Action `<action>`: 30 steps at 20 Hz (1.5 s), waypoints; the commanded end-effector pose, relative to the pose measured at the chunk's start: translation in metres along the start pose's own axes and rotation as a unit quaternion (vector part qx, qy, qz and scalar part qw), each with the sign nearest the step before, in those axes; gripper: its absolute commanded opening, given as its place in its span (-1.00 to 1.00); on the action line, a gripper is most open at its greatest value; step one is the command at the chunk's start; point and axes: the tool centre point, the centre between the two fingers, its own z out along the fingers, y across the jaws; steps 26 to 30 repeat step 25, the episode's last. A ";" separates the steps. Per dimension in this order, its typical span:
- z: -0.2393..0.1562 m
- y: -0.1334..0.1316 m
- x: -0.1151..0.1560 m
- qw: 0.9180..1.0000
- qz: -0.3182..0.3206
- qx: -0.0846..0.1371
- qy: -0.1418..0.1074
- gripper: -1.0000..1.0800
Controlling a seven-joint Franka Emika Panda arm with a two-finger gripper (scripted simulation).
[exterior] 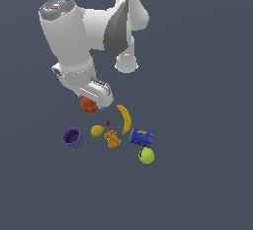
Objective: Pick up a designated object from a clutter of objects.
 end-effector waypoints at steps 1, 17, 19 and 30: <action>-0.029 -0.015 -0.006 1.000 0.000 0.000 0.001 -1.00; -0.153 -0.085 -0.027 1.000 -0.001 0.001 0.000 -1.00; -0.160 -0.089 -0.027 1.000 -0.001 0.001 0.000 -1.00; -0.167 -0.094 -0.028 1.000 -0.001 0.001 0.000 -1.00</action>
